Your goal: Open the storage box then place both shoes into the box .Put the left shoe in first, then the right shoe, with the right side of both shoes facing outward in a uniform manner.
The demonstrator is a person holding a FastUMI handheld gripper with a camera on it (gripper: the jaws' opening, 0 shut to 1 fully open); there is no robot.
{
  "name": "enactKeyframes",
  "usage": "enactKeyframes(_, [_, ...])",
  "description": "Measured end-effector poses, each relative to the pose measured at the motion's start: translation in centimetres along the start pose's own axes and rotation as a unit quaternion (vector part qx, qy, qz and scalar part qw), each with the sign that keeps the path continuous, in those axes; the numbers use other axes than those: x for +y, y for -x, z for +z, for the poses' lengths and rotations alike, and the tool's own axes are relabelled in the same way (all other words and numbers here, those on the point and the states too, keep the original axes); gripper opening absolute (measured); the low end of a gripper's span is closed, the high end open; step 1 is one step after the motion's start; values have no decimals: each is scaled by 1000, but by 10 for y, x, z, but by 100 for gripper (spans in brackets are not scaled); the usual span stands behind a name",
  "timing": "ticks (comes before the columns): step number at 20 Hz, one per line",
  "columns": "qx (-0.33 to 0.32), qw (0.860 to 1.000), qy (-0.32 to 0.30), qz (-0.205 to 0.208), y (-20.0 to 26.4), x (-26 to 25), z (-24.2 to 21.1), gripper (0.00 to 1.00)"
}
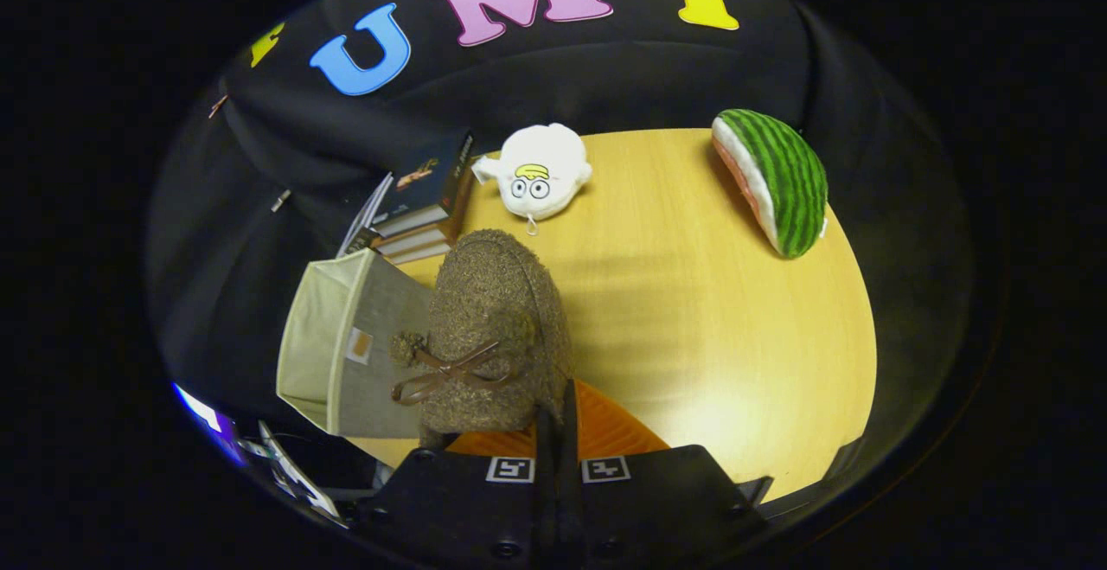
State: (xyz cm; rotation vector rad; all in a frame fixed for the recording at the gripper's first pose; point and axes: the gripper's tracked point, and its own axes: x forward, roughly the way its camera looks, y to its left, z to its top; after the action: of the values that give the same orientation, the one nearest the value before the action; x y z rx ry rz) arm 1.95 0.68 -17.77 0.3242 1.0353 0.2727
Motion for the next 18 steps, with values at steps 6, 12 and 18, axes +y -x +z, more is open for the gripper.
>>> enactKeyframes(6, [-28, 998, -18, 47, 12, 96, 22, 5])
enactKeyframes(12, [-22, 996, -37, 76, -10, 176, 16, 5])
enactKeyframes(18, [1, 993, -88, 73, -56, 223, -7, 5])
